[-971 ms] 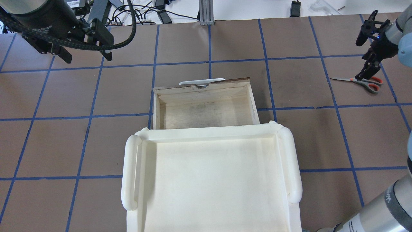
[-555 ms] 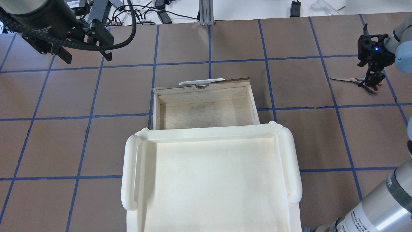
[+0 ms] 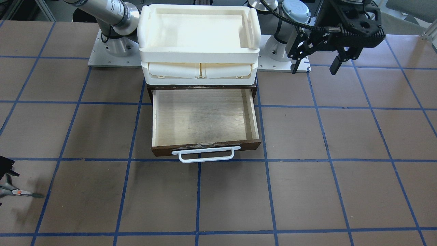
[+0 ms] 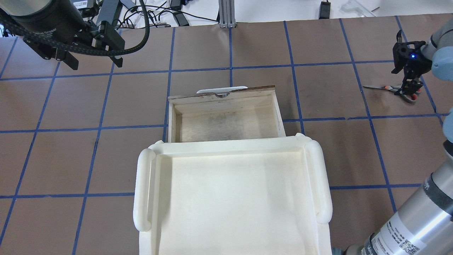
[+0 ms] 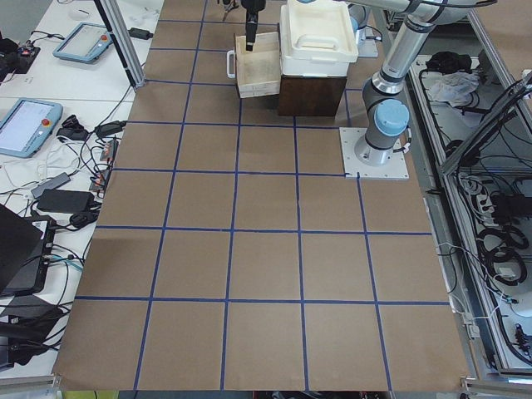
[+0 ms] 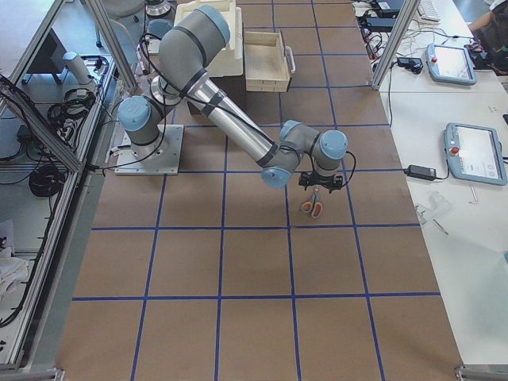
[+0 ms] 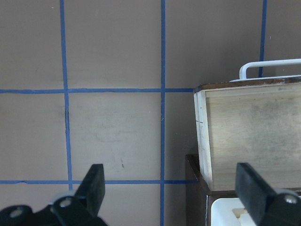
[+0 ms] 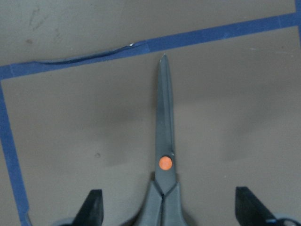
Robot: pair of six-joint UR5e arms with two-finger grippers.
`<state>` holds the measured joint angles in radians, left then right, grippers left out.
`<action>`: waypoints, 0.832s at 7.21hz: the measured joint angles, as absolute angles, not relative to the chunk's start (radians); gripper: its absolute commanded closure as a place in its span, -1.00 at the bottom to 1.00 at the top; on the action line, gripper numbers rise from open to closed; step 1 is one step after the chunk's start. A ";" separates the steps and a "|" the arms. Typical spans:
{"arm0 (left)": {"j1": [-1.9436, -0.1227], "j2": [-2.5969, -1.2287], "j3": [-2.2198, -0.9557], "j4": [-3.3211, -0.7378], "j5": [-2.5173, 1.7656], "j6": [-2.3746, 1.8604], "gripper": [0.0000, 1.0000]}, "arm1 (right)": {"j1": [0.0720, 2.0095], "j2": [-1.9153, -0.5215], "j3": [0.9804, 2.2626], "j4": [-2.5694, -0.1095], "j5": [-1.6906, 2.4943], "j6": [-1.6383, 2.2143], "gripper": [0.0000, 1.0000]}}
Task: Put scissors in drawer and close it
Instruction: 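Close the right gripper on the scissors at the pivot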
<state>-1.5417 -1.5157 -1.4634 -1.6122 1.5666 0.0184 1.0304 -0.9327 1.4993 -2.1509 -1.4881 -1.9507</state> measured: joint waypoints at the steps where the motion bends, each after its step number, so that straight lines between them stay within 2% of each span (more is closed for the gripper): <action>1: -1.542 -1.516 -1.463 -1.612 1.567 0.018 -1.00 | 1.028 -0.927 1.505 -2.148 -1.490 -1.962 -0.71; 3: -1.542 -1.516 -1.463 -1.612 1.568 0.018 -1.00 | 1.027 -0.920 1.520 -2.155 -1.493 -1.972 -0.62; 4: -1.542 -1.516 -1.463 -1.612 1.568 0.018 -1.00 | 1.026 -0.917 1.521 -2.164 -1.495 -1.976 -0.33; 5: -1.542 -1.516 -1.463 -1.612 1.568 0.018 -1.00 | 1.026 -0.913 1.521 -2.180 -1.498 -1.978 0.20; 6: -1.542 -1.516 -1.463 -1.612 1.568 0.018 -1.00 | 1.026 -0.909 1.521 -2.190 -1.498 -1.979 0.63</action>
